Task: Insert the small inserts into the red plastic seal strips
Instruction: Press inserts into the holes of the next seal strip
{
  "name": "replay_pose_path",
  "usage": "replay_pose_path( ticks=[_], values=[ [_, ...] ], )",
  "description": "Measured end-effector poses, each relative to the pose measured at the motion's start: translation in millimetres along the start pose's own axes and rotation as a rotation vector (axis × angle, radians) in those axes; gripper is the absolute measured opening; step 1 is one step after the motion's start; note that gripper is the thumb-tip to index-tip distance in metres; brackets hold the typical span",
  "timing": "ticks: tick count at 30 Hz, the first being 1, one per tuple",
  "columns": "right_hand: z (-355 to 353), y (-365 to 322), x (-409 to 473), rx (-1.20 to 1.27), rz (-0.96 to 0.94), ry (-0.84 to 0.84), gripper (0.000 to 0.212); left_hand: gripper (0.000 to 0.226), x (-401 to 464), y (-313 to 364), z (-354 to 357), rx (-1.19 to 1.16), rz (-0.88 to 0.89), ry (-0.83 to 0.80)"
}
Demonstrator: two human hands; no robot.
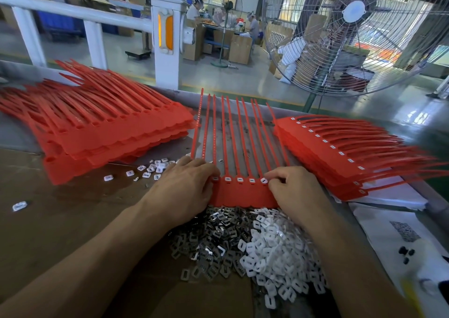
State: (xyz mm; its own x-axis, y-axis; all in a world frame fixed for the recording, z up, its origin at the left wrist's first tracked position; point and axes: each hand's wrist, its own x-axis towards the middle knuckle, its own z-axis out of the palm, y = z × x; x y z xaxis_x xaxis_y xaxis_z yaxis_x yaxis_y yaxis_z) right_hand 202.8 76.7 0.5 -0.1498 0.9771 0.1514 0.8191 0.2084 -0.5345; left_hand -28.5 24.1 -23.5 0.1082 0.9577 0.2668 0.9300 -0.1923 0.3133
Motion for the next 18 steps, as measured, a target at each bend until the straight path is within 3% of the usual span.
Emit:
replay_pose_path(
  ticks=[18],
  values=[
    [1.0,-7.1,-3.9,-0.099,-0.029,-0.029,0.024,0.031,0.9,-3.5,3.2,-0.001,0.011,0.007]
  ],
)
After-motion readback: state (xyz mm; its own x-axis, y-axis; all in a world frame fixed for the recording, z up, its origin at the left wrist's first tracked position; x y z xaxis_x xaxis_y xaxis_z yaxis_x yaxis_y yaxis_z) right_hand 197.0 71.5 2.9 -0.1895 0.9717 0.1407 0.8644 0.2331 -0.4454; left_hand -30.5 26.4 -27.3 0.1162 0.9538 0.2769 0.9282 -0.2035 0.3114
